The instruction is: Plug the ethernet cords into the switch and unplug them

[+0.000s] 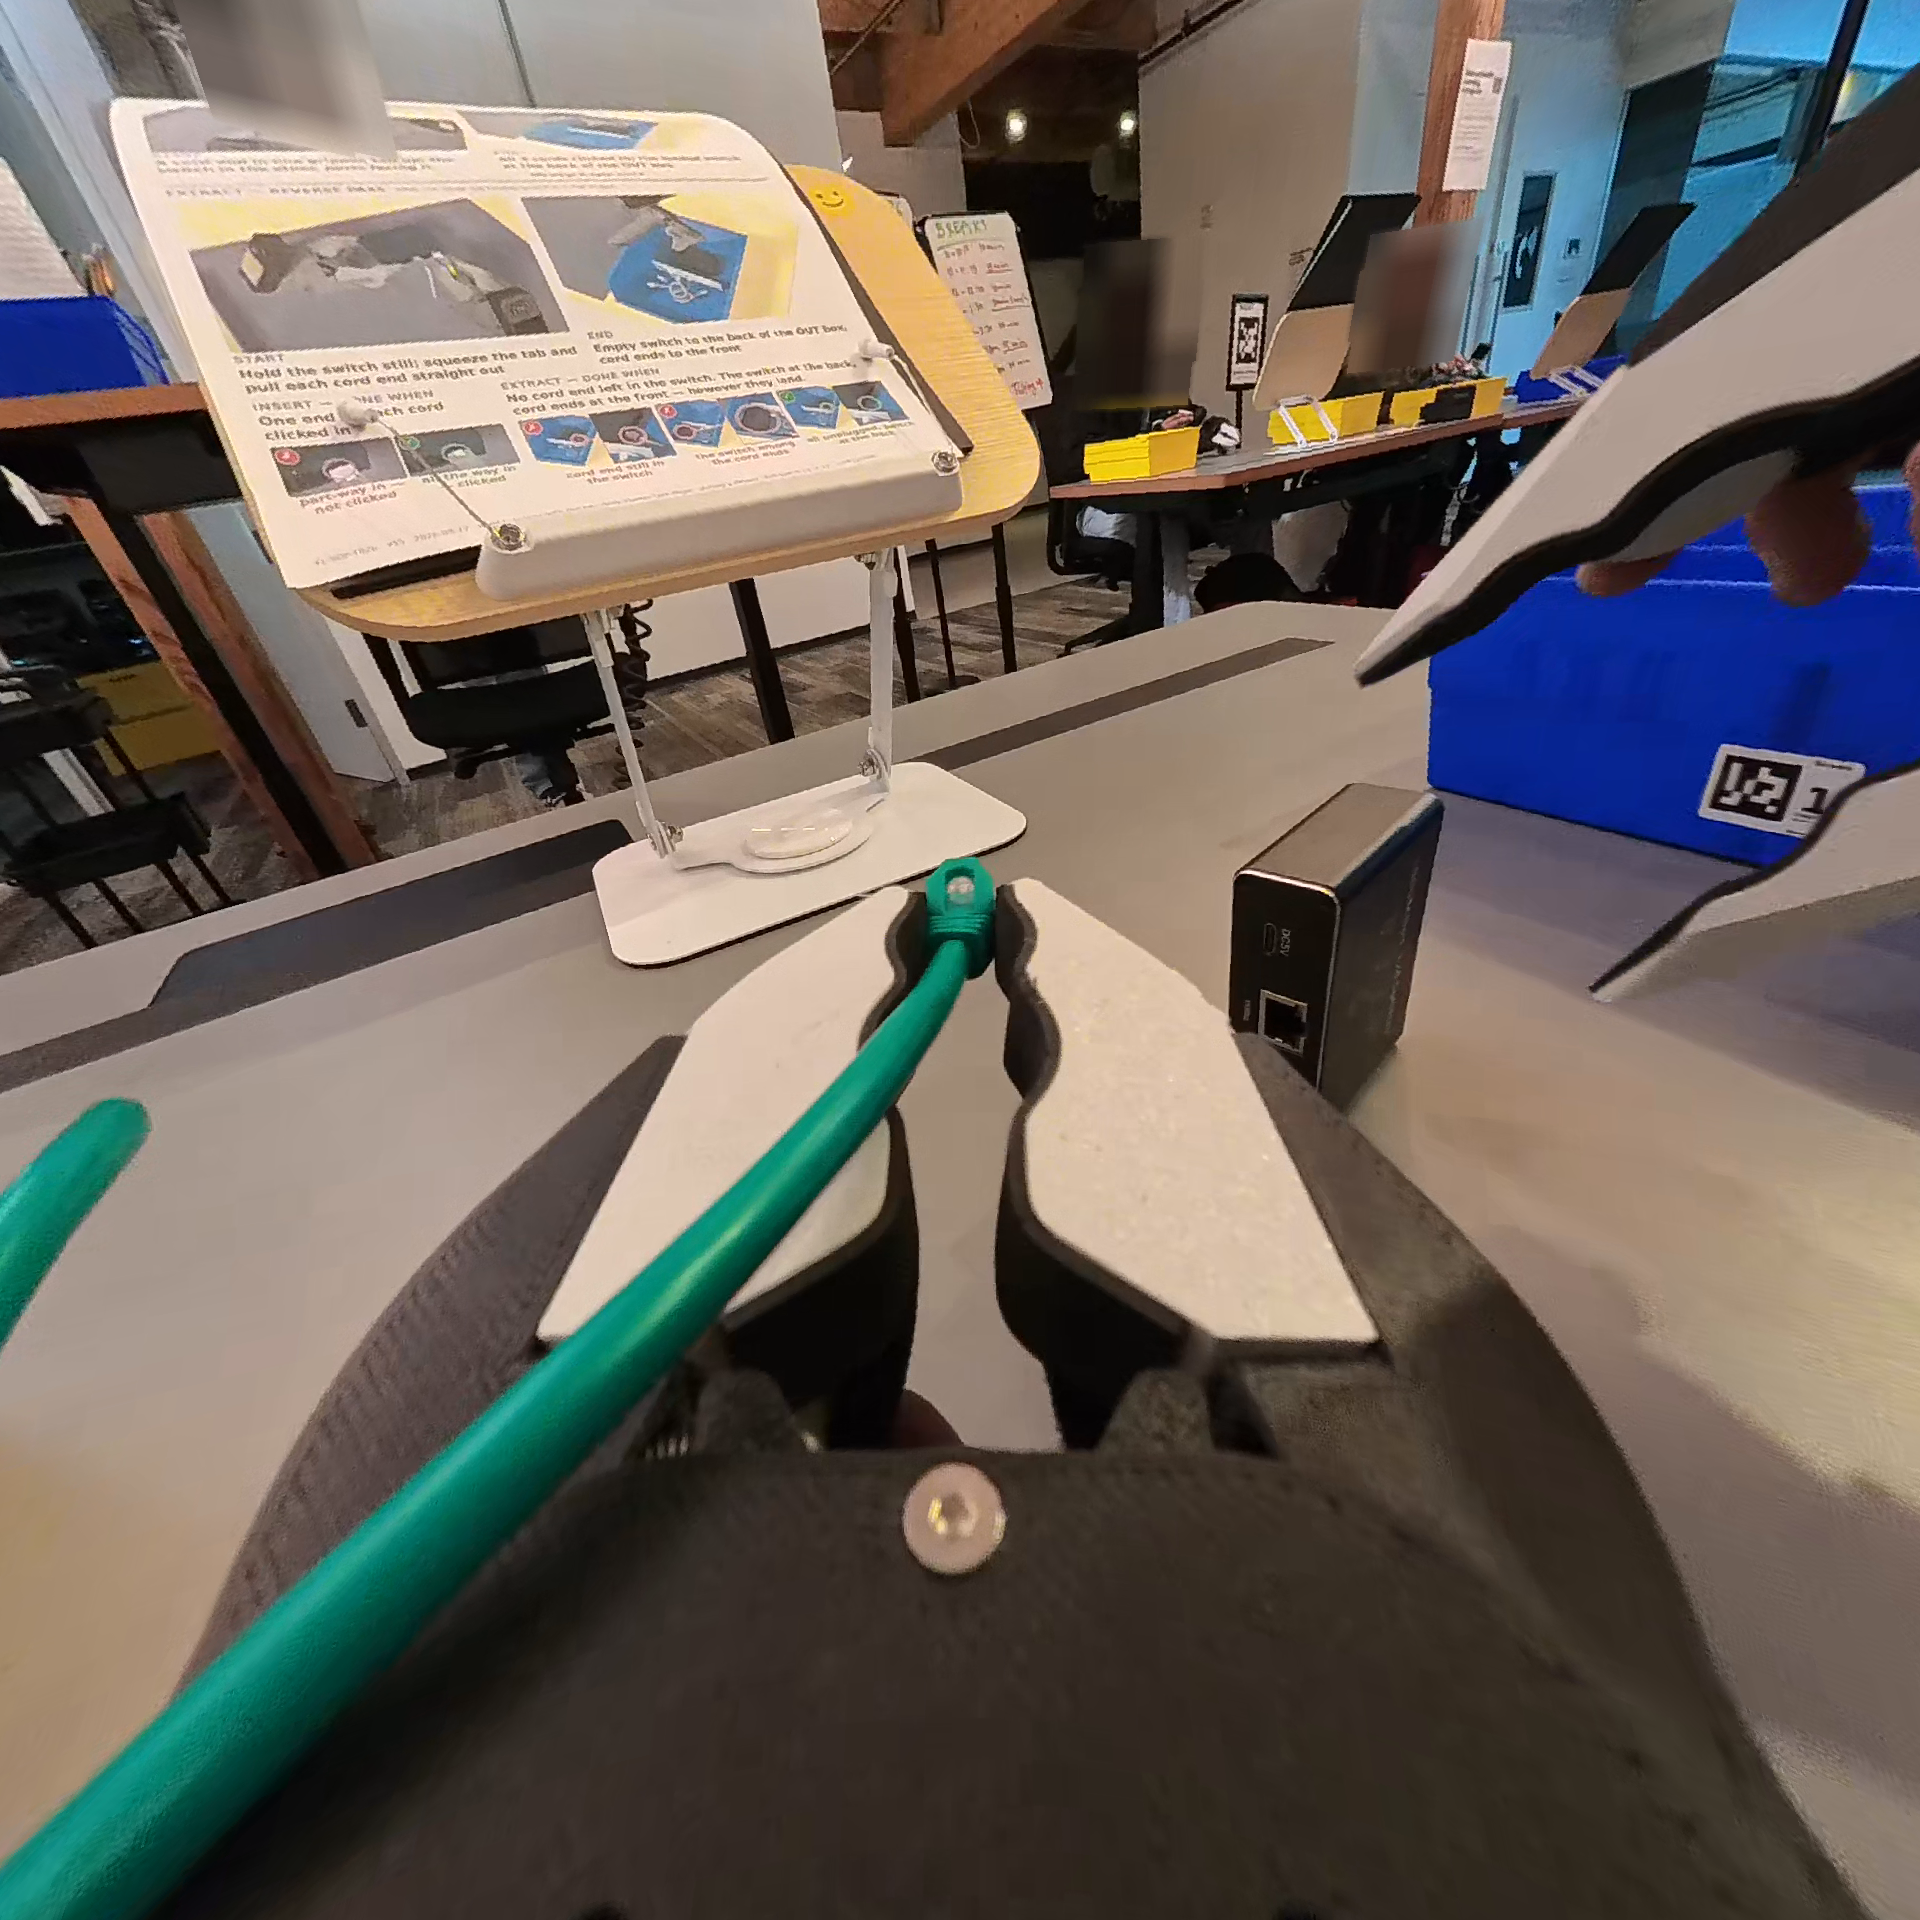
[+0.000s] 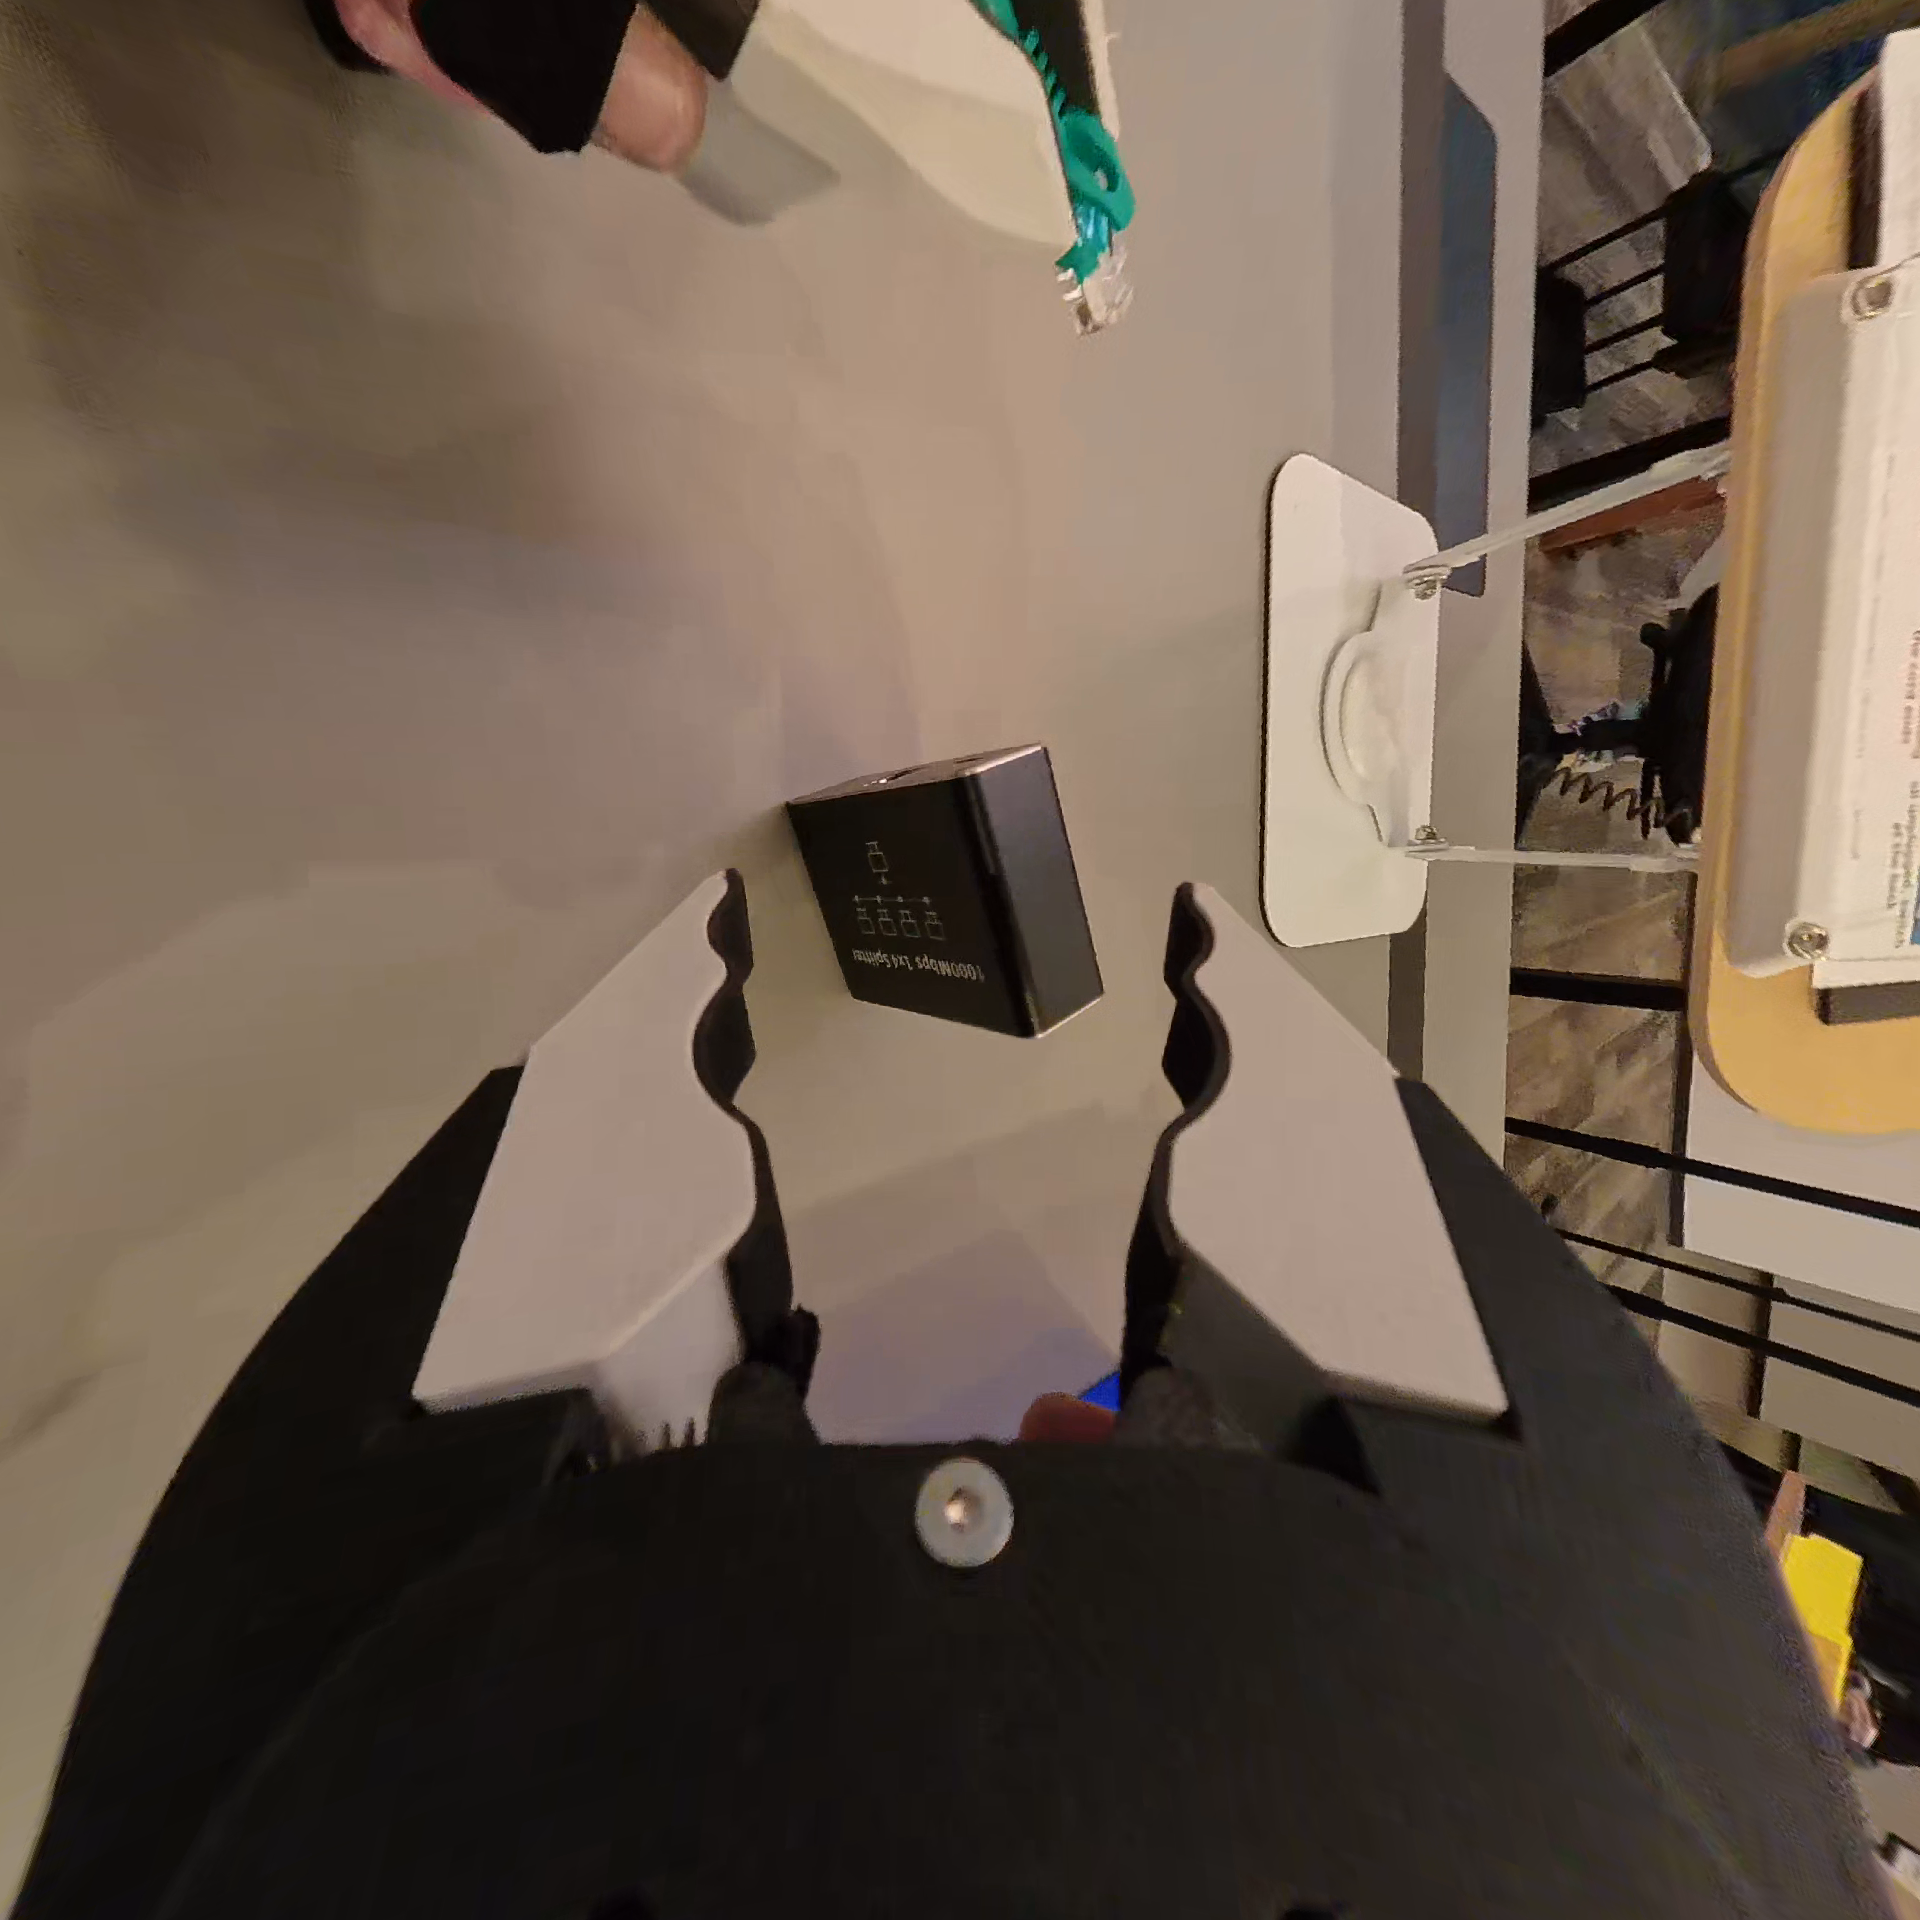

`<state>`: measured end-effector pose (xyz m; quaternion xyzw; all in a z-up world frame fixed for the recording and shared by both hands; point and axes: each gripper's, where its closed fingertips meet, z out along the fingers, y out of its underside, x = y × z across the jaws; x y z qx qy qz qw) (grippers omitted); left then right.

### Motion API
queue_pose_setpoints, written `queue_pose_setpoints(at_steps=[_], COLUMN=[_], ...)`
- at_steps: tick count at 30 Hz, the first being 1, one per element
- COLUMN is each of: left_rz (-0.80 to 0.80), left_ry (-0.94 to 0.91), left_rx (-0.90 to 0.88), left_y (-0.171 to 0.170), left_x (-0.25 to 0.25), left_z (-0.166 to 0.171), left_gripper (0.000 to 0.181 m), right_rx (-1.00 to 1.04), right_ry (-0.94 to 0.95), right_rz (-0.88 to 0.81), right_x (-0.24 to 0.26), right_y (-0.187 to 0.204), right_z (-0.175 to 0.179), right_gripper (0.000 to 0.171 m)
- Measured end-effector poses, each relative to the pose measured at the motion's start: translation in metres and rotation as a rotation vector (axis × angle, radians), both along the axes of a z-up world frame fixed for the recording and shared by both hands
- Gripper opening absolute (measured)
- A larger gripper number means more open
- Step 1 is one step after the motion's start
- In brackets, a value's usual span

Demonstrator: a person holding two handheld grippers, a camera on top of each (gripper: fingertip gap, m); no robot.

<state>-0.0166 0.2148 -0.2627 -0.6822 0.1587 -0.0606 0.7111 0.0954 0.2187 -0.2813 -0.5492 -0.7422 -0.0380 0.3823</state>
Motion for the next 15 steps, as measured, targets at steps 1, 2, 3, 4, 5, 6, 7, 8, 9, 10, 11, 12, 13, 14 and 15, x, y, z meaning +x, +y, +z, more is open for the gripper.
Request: queue_pose_setpoints(at_steps=[1,2,3,4,5,6,7,8,9,10,11,12,13,14,15], left_rz=[-0.001,-0.002,-0.004,-0.006,-0.008,-0.01,-0.011,-0.011,-0.012,-0.013,-0.014,-0.015,-0.016,-0.017,-0.019], left_ry=[-0.003,-0.005,-0.007,-0.006,-0.005,-0.003,-0.003,-0.003,-0.003,-0.005,-0.007,-0.009,-0.012,-0.013,-0.015], left_rx=[0.001,0.001,0.001,0.001,0.002,0.003,0.005,0.006,0.006,0.006,0.006,0.005,0.004,0.003,0.004], left_y=[0.0,0.0,0.0,0.0,0.0,0.0,0.0,0.0,0.0,0.0,0.0,0.0,0.001,0.001,0.001], left_x=[0.0,0.0,0.0,0.0,0.001,0.001,0.002,0.002,0.002,0.002,0.002,0.002,0.002,0.002,0.002], left_z=[0.0,0.0,0.001,0.001,0.001,0.001,0.001,0.001,0.001,0.002,0.002,0.002,0.002,0.002,0.002], left_gripper=[0.012,0.012,0.012,0.012,0.012,0.012,0.012,0.012,0.012,0.012,0.012,0.012,0.012,0.012,0.012], right_rx=[-0.002,-0.006,-0.018,-0.046,-0.083,-0.114,-0.122,-0.11,-0.103,-0.103,-0.101,-0.089,-0.066,-0.041,-0.022], right_ry=[-0.014,-0.026,-0.037,-0.048,-0.061,-0.083,-0.104,-0.114,-0.111,-0.098,-0.084,-0.075,-0.078,-0.095,-0.116], right_rz=[0.007,0.008,0.006,0.011,0.017,0.016,0.011,0.01,0.01,0.013,0.021,0.028,0.028,0.028,0.031], right_x=[0.0,0.0,0.0,0.0,0.0,0.001,0.002,0.002,0.0,-0.003,-0.006,-0.008,-0.009,-0.007,-0.005], right_y=[0.002,0.005,0.009,0.01,0.011,0.012,0.016,0.019,0.02,0.018,0.015,0.012,0.01,0.01,0.009], right_z=[0.0,0.001,0.002,0.003,0.002,0.0,-0.001,0.0,0.001,0.001,0.001,-0.001,-0.004,-0.009,-0.015], right_gripper=[0.076,0.074,0.072,0.068,0.068,0.068,0.069,0.069,0.069,0.07,0.071,0.073,0.077,0.082,0.082])
